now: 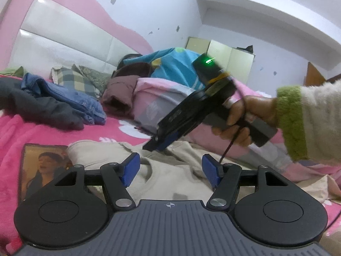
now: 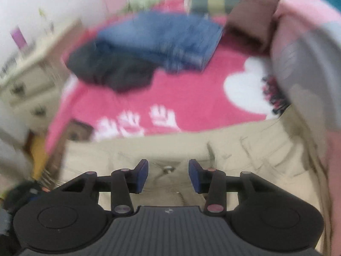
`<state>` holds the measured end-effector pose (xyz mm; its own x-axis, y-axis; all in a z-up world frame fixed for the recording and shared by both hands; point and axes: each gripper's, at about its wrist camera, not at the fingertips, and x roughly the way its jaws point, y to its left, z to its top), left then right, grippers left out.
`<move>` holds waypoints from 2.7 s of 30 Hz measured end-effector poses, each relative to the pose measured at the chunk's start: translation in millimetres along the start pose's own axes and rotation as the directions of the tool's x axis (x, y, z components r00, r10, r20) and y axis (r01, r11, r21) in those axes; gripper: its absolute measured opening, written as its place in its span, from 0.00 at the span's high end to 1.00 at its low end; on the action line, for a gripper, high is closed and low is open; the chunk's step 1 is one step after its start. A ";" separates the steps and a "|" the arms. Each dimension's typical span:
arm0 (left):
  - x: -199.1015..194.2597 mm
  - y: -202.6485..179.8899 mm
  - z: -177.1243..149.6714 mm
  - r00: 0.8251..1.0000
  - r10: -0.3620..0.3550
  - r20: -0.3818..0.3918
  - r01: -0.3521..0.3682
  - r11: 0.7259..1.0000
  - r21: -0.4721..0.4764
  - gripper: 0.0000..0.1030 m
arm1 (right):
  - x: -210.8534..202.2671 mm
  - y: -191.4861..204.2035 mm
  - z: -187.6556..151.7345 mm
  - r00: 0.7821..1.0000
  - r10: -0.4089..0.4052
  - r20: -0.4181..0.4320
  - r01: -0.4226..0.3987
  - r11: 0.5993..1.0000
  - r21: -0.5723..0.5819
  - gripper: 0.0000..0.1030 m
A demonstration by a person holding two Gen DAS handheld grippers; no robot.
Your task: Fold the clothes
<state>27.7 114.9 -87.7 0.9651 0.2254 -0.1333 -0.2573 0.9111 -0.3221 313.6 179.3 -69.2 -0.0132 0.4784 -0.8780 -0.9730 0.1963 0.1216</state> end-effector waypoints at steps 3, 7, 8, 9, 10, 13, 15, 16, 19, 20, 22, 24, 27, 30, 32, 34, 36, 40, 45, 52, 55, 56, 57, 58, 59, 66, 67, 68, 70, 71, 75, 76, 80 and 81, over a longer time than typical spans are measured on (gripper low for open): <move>2.0 2.8 -0.3 1.000 0.002 -0.011 -0.002 1.000 -0.010 0.37 | 15.6 -17.3 9.6 0.999 0.019 -0.036 -0.016 0.997 0.075 0.57; 0.6 2.3 -1.0 1.000 0.002 -0.007 -0.002 1.000 -0.003 0.37 | 10.1 -24.2 -0.6 0.997 0.056 -0.060 -0.048 0.992 0.117 0.55; 0.5 1.8 -1.1 1.000 0.004 -0.005 -0.004 1.000 0.002 0.37 | 9.6 -24.0 -2.8 0.996 0.066 -0.066 -0.057 0.990 0.130 0.55; 0.4 1.3 -1.1 1.000 0.006 -0.003 -0.006 1.000 0.007 0.37 | 9.1 -23.8 -5.0 0.995 0.076 -0.072 -0.065 0.988 0.142 0.55; 0.4 0.7 -1.2 1.000 0.008 0.000 -0.008 1.000 0.012 0.37 | 8.6 -23.6 -7.1 0.993 0.086 -0.077 -0.073 0.985 0.154 0.54; 0.2 1.0 -0.7 1.000 0.023 0.009 -0.023 1.000 0.016 0.37 | 5.5 -19.5 -12.1 0.992 0.100 -0.081 -0.085 0.981 0.177 0.73; 0.8 1.6 0.1 0.999 0.036 0.013 -0.036 0.999 0.015 0.38 | -1.5 -6.2 -12.5 0.997 0.065 -0.044 -0.058 0.988 0.141 0.79; 0.8 1.1 0.3 0.999 0.043 0.016 -0.043 0.999 0.017 0.37 | -6.0 3.0 -13.4 0.999 0.041 -0.016 -0.039 0.994 0.106 0.84; 3.8 -0.9 3.0 0.997 0.066 0.027 -0.067 0.997 0.031 0.38 | -24.4 21.3 -17.8 0.996 0.001 0.092 -0.008 0.997 0.078 0.93; 4.6 -0.6 4.2 0.997 0.072 0.030 -0.073 0.997 0.030 0.38 | -30.3 23.9 -18.2 0.991 -0.014 0.134 0.003 0.997 0.082 0.93; 5.1 1.4 6.3 0.996 0.084 0.037 -0.085 0.996 0.022 0.38 | -37.5 20.1 -17.8 0.978 -0.041 0.205 0.017 0.993 0.117 0.94; 4.2 3.3 7.7 0.994 0.096 0.049 -0.097 0.995 0.016 0.38 | -43.0 12.4 -20.5 0.965 -0.046 0.258 0.004 0.987 0.161 0.94; 1.5 3.2 11.0 0.989 0.118 0.089 -0.121 0.993 0.020 0.38 | -49.1 4.8 -24.2 0.948 -0.035 0.317 -0.030 0.980 0.196 0.94; -0.2 1.2 13.0 0.985 0.130 0.116 -0.134 0.990 0.031 0.38 | -55.0 0.5 -28.0 0.930 -0.014 0.368 -0.067 0.976 0.207 0.94; -0.6 -0.6 12.4 0.984 0.129 0.120 -0.135 0.990 0.042 0.38 | -49.7 -5.2 -28.9 0.922 -0.008 0.388 -0.087 0.970 0.226 0.94; -0.5 -2.5 11.5 0.984 0.128 0.122 -0.135 0.990 0.050 0.38 | -36.5 -11.4 -29.7 0.919 -0.012 0.394 -0.091 0.966 0.241 0.94; 0.6 -3.2 10.8 0.985 0.127 0.118 -0.134 0.989 0.054 0.38 | -17.3 -17.5 -31.1 0.925 -0.021 0.380 -0.084 0.963 0.257 0.94; 1.9 -2.0 9.5 0.987 0.123 0.107 -0.129 0.990 0.053 0.38 | 26.7 -24.3 -37.0 0.946 -0.049 0.320 -0.049 0.955 0.292 0.95; 1.5 2.6 8.9 0.989 0.110 0.101 -0.114 0.993 0.030 0.38 | -9.4 -29.6 -36.1 0.944 -0.058 0.326 -0.082 0.912 0.401 0.84; -7.8 9.5 14.1 0.993 0.055 0.103 -0.052 0.998 -0.036 0.38 | -196.1 6.5 -143.5 0.795 -0.262 0.547 -0.091 0.840 0.535 0.61; -15.3 12.2 25.6 0.997 0.015 0.070 -0.010 0.998 -0.067 0.38 | -286.6 44.6 -218.8 0.692 -0.402 0.600 -0.074 0.787 0.613 0.57; -18.7 12.6 31.2 0.999 -0.002 0.049 0.005 0.998 -0.063 0.38 | -311.4 61.6 -243.6 0.656 -0.457 0.600 -0.048 0.769 0.638 0.57; -21.7 13.6 36.8 1.000 -0.012 0.019 0.013 0.998 -0.058 0.38 | -336.9 84.0 -270.8 0.619 -0.513 0.594 -0.016 0.749 0.663 0.57; -24.6 14.8 42.4 1.000 -0.019 -0.012 0.019 0.998 -0.055 0.37 | -355.3 105.3 -293.3 0.591 -0.556 0.584 0.011 0.730 0.684 0.57; -27.1 17.8 49.3 0.997 -0.042 -0.064 0.038 0.997 -0.065 0.37 | -370.0 124.5 -312.8 0.566 -0.592 0.573 0.033 0.711 0.702 0.57; -39.2 39.3 65.3 0.894 -0.211 -0.394 0.102 0.955 -0.279 0.39 | -362.5 244.6 -368.4 0.599 -0.625 0.500 0.230 0.732 0.641 0.57; -42.8 36.5 62.8 0.888 -0.202 -0.413 0.088 0.956 -0.279 0.40 | -344.8 256.8 -364.2 0.623 -0.604 0.497 0.261 0.760 0.596 0.57; -46.4 34.7 60.3 0.884 -0.191 -0.426 0.072 0.958 -0.279 0.41 | -327.2 269.0 -360.1 0.647 -0.582 0.492 0.290 0.785 0.547 0.57; -54.9 31.2 55.3 0.884 -0.175 -0.433 0.045 0.955 -0.295 0.47 | -281.1 288.6 -340.2 0.691 -0.529 0.492 0.340 0.839 0.424 0.58; -59.6 31.0 53.1 0.889 -0.164 -0.428 0.029 0.952 -0.305 0.50 | -257.0 297.9 -329.2 0.713 -0.501 0.490 0.360 0.862 0.357 0.59; -73.8 33.7 46.7 0.901 -0.107 -0.421 -0.031 0.951 -0.308 0.57 | -168.0 331.9 -277.8 0.744 -0.461 0.484 0.495 0.866 0.063 0.60; -76.4 35.1 46.8 0.902 -0.094 -0.421 -0.040 0.954 -0.298 0.58 | -150.9 337.9 -265.0 0.738 -0.466 0.488 0.539 0.843 -0.010 0.61; -72.7 45.1 51.2 0.898 -0.107 -0.426 -0.027 0.955 -0.296 0.59 | -94.6 347.9 -229.0 0.725 -0.497 0.478 0.648 0.727 -0.227 0.64; -68.6 47.9 52.9 0.894 -0.121 -0.432 -0.018 0.953 -0.303 0.59 | -83.5 346.9 -225.5 0.721 -0.520 0.459 0.669 0.696 -0.262 0.64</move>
<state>-48.2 161.4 -44.4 0.8726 -0.0576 -0.4850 -0.2769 0.7597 -0.5884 -74.8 14.5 -58.0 0.6021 0.6353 -0.4836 -0.7461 0.2319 -0.6242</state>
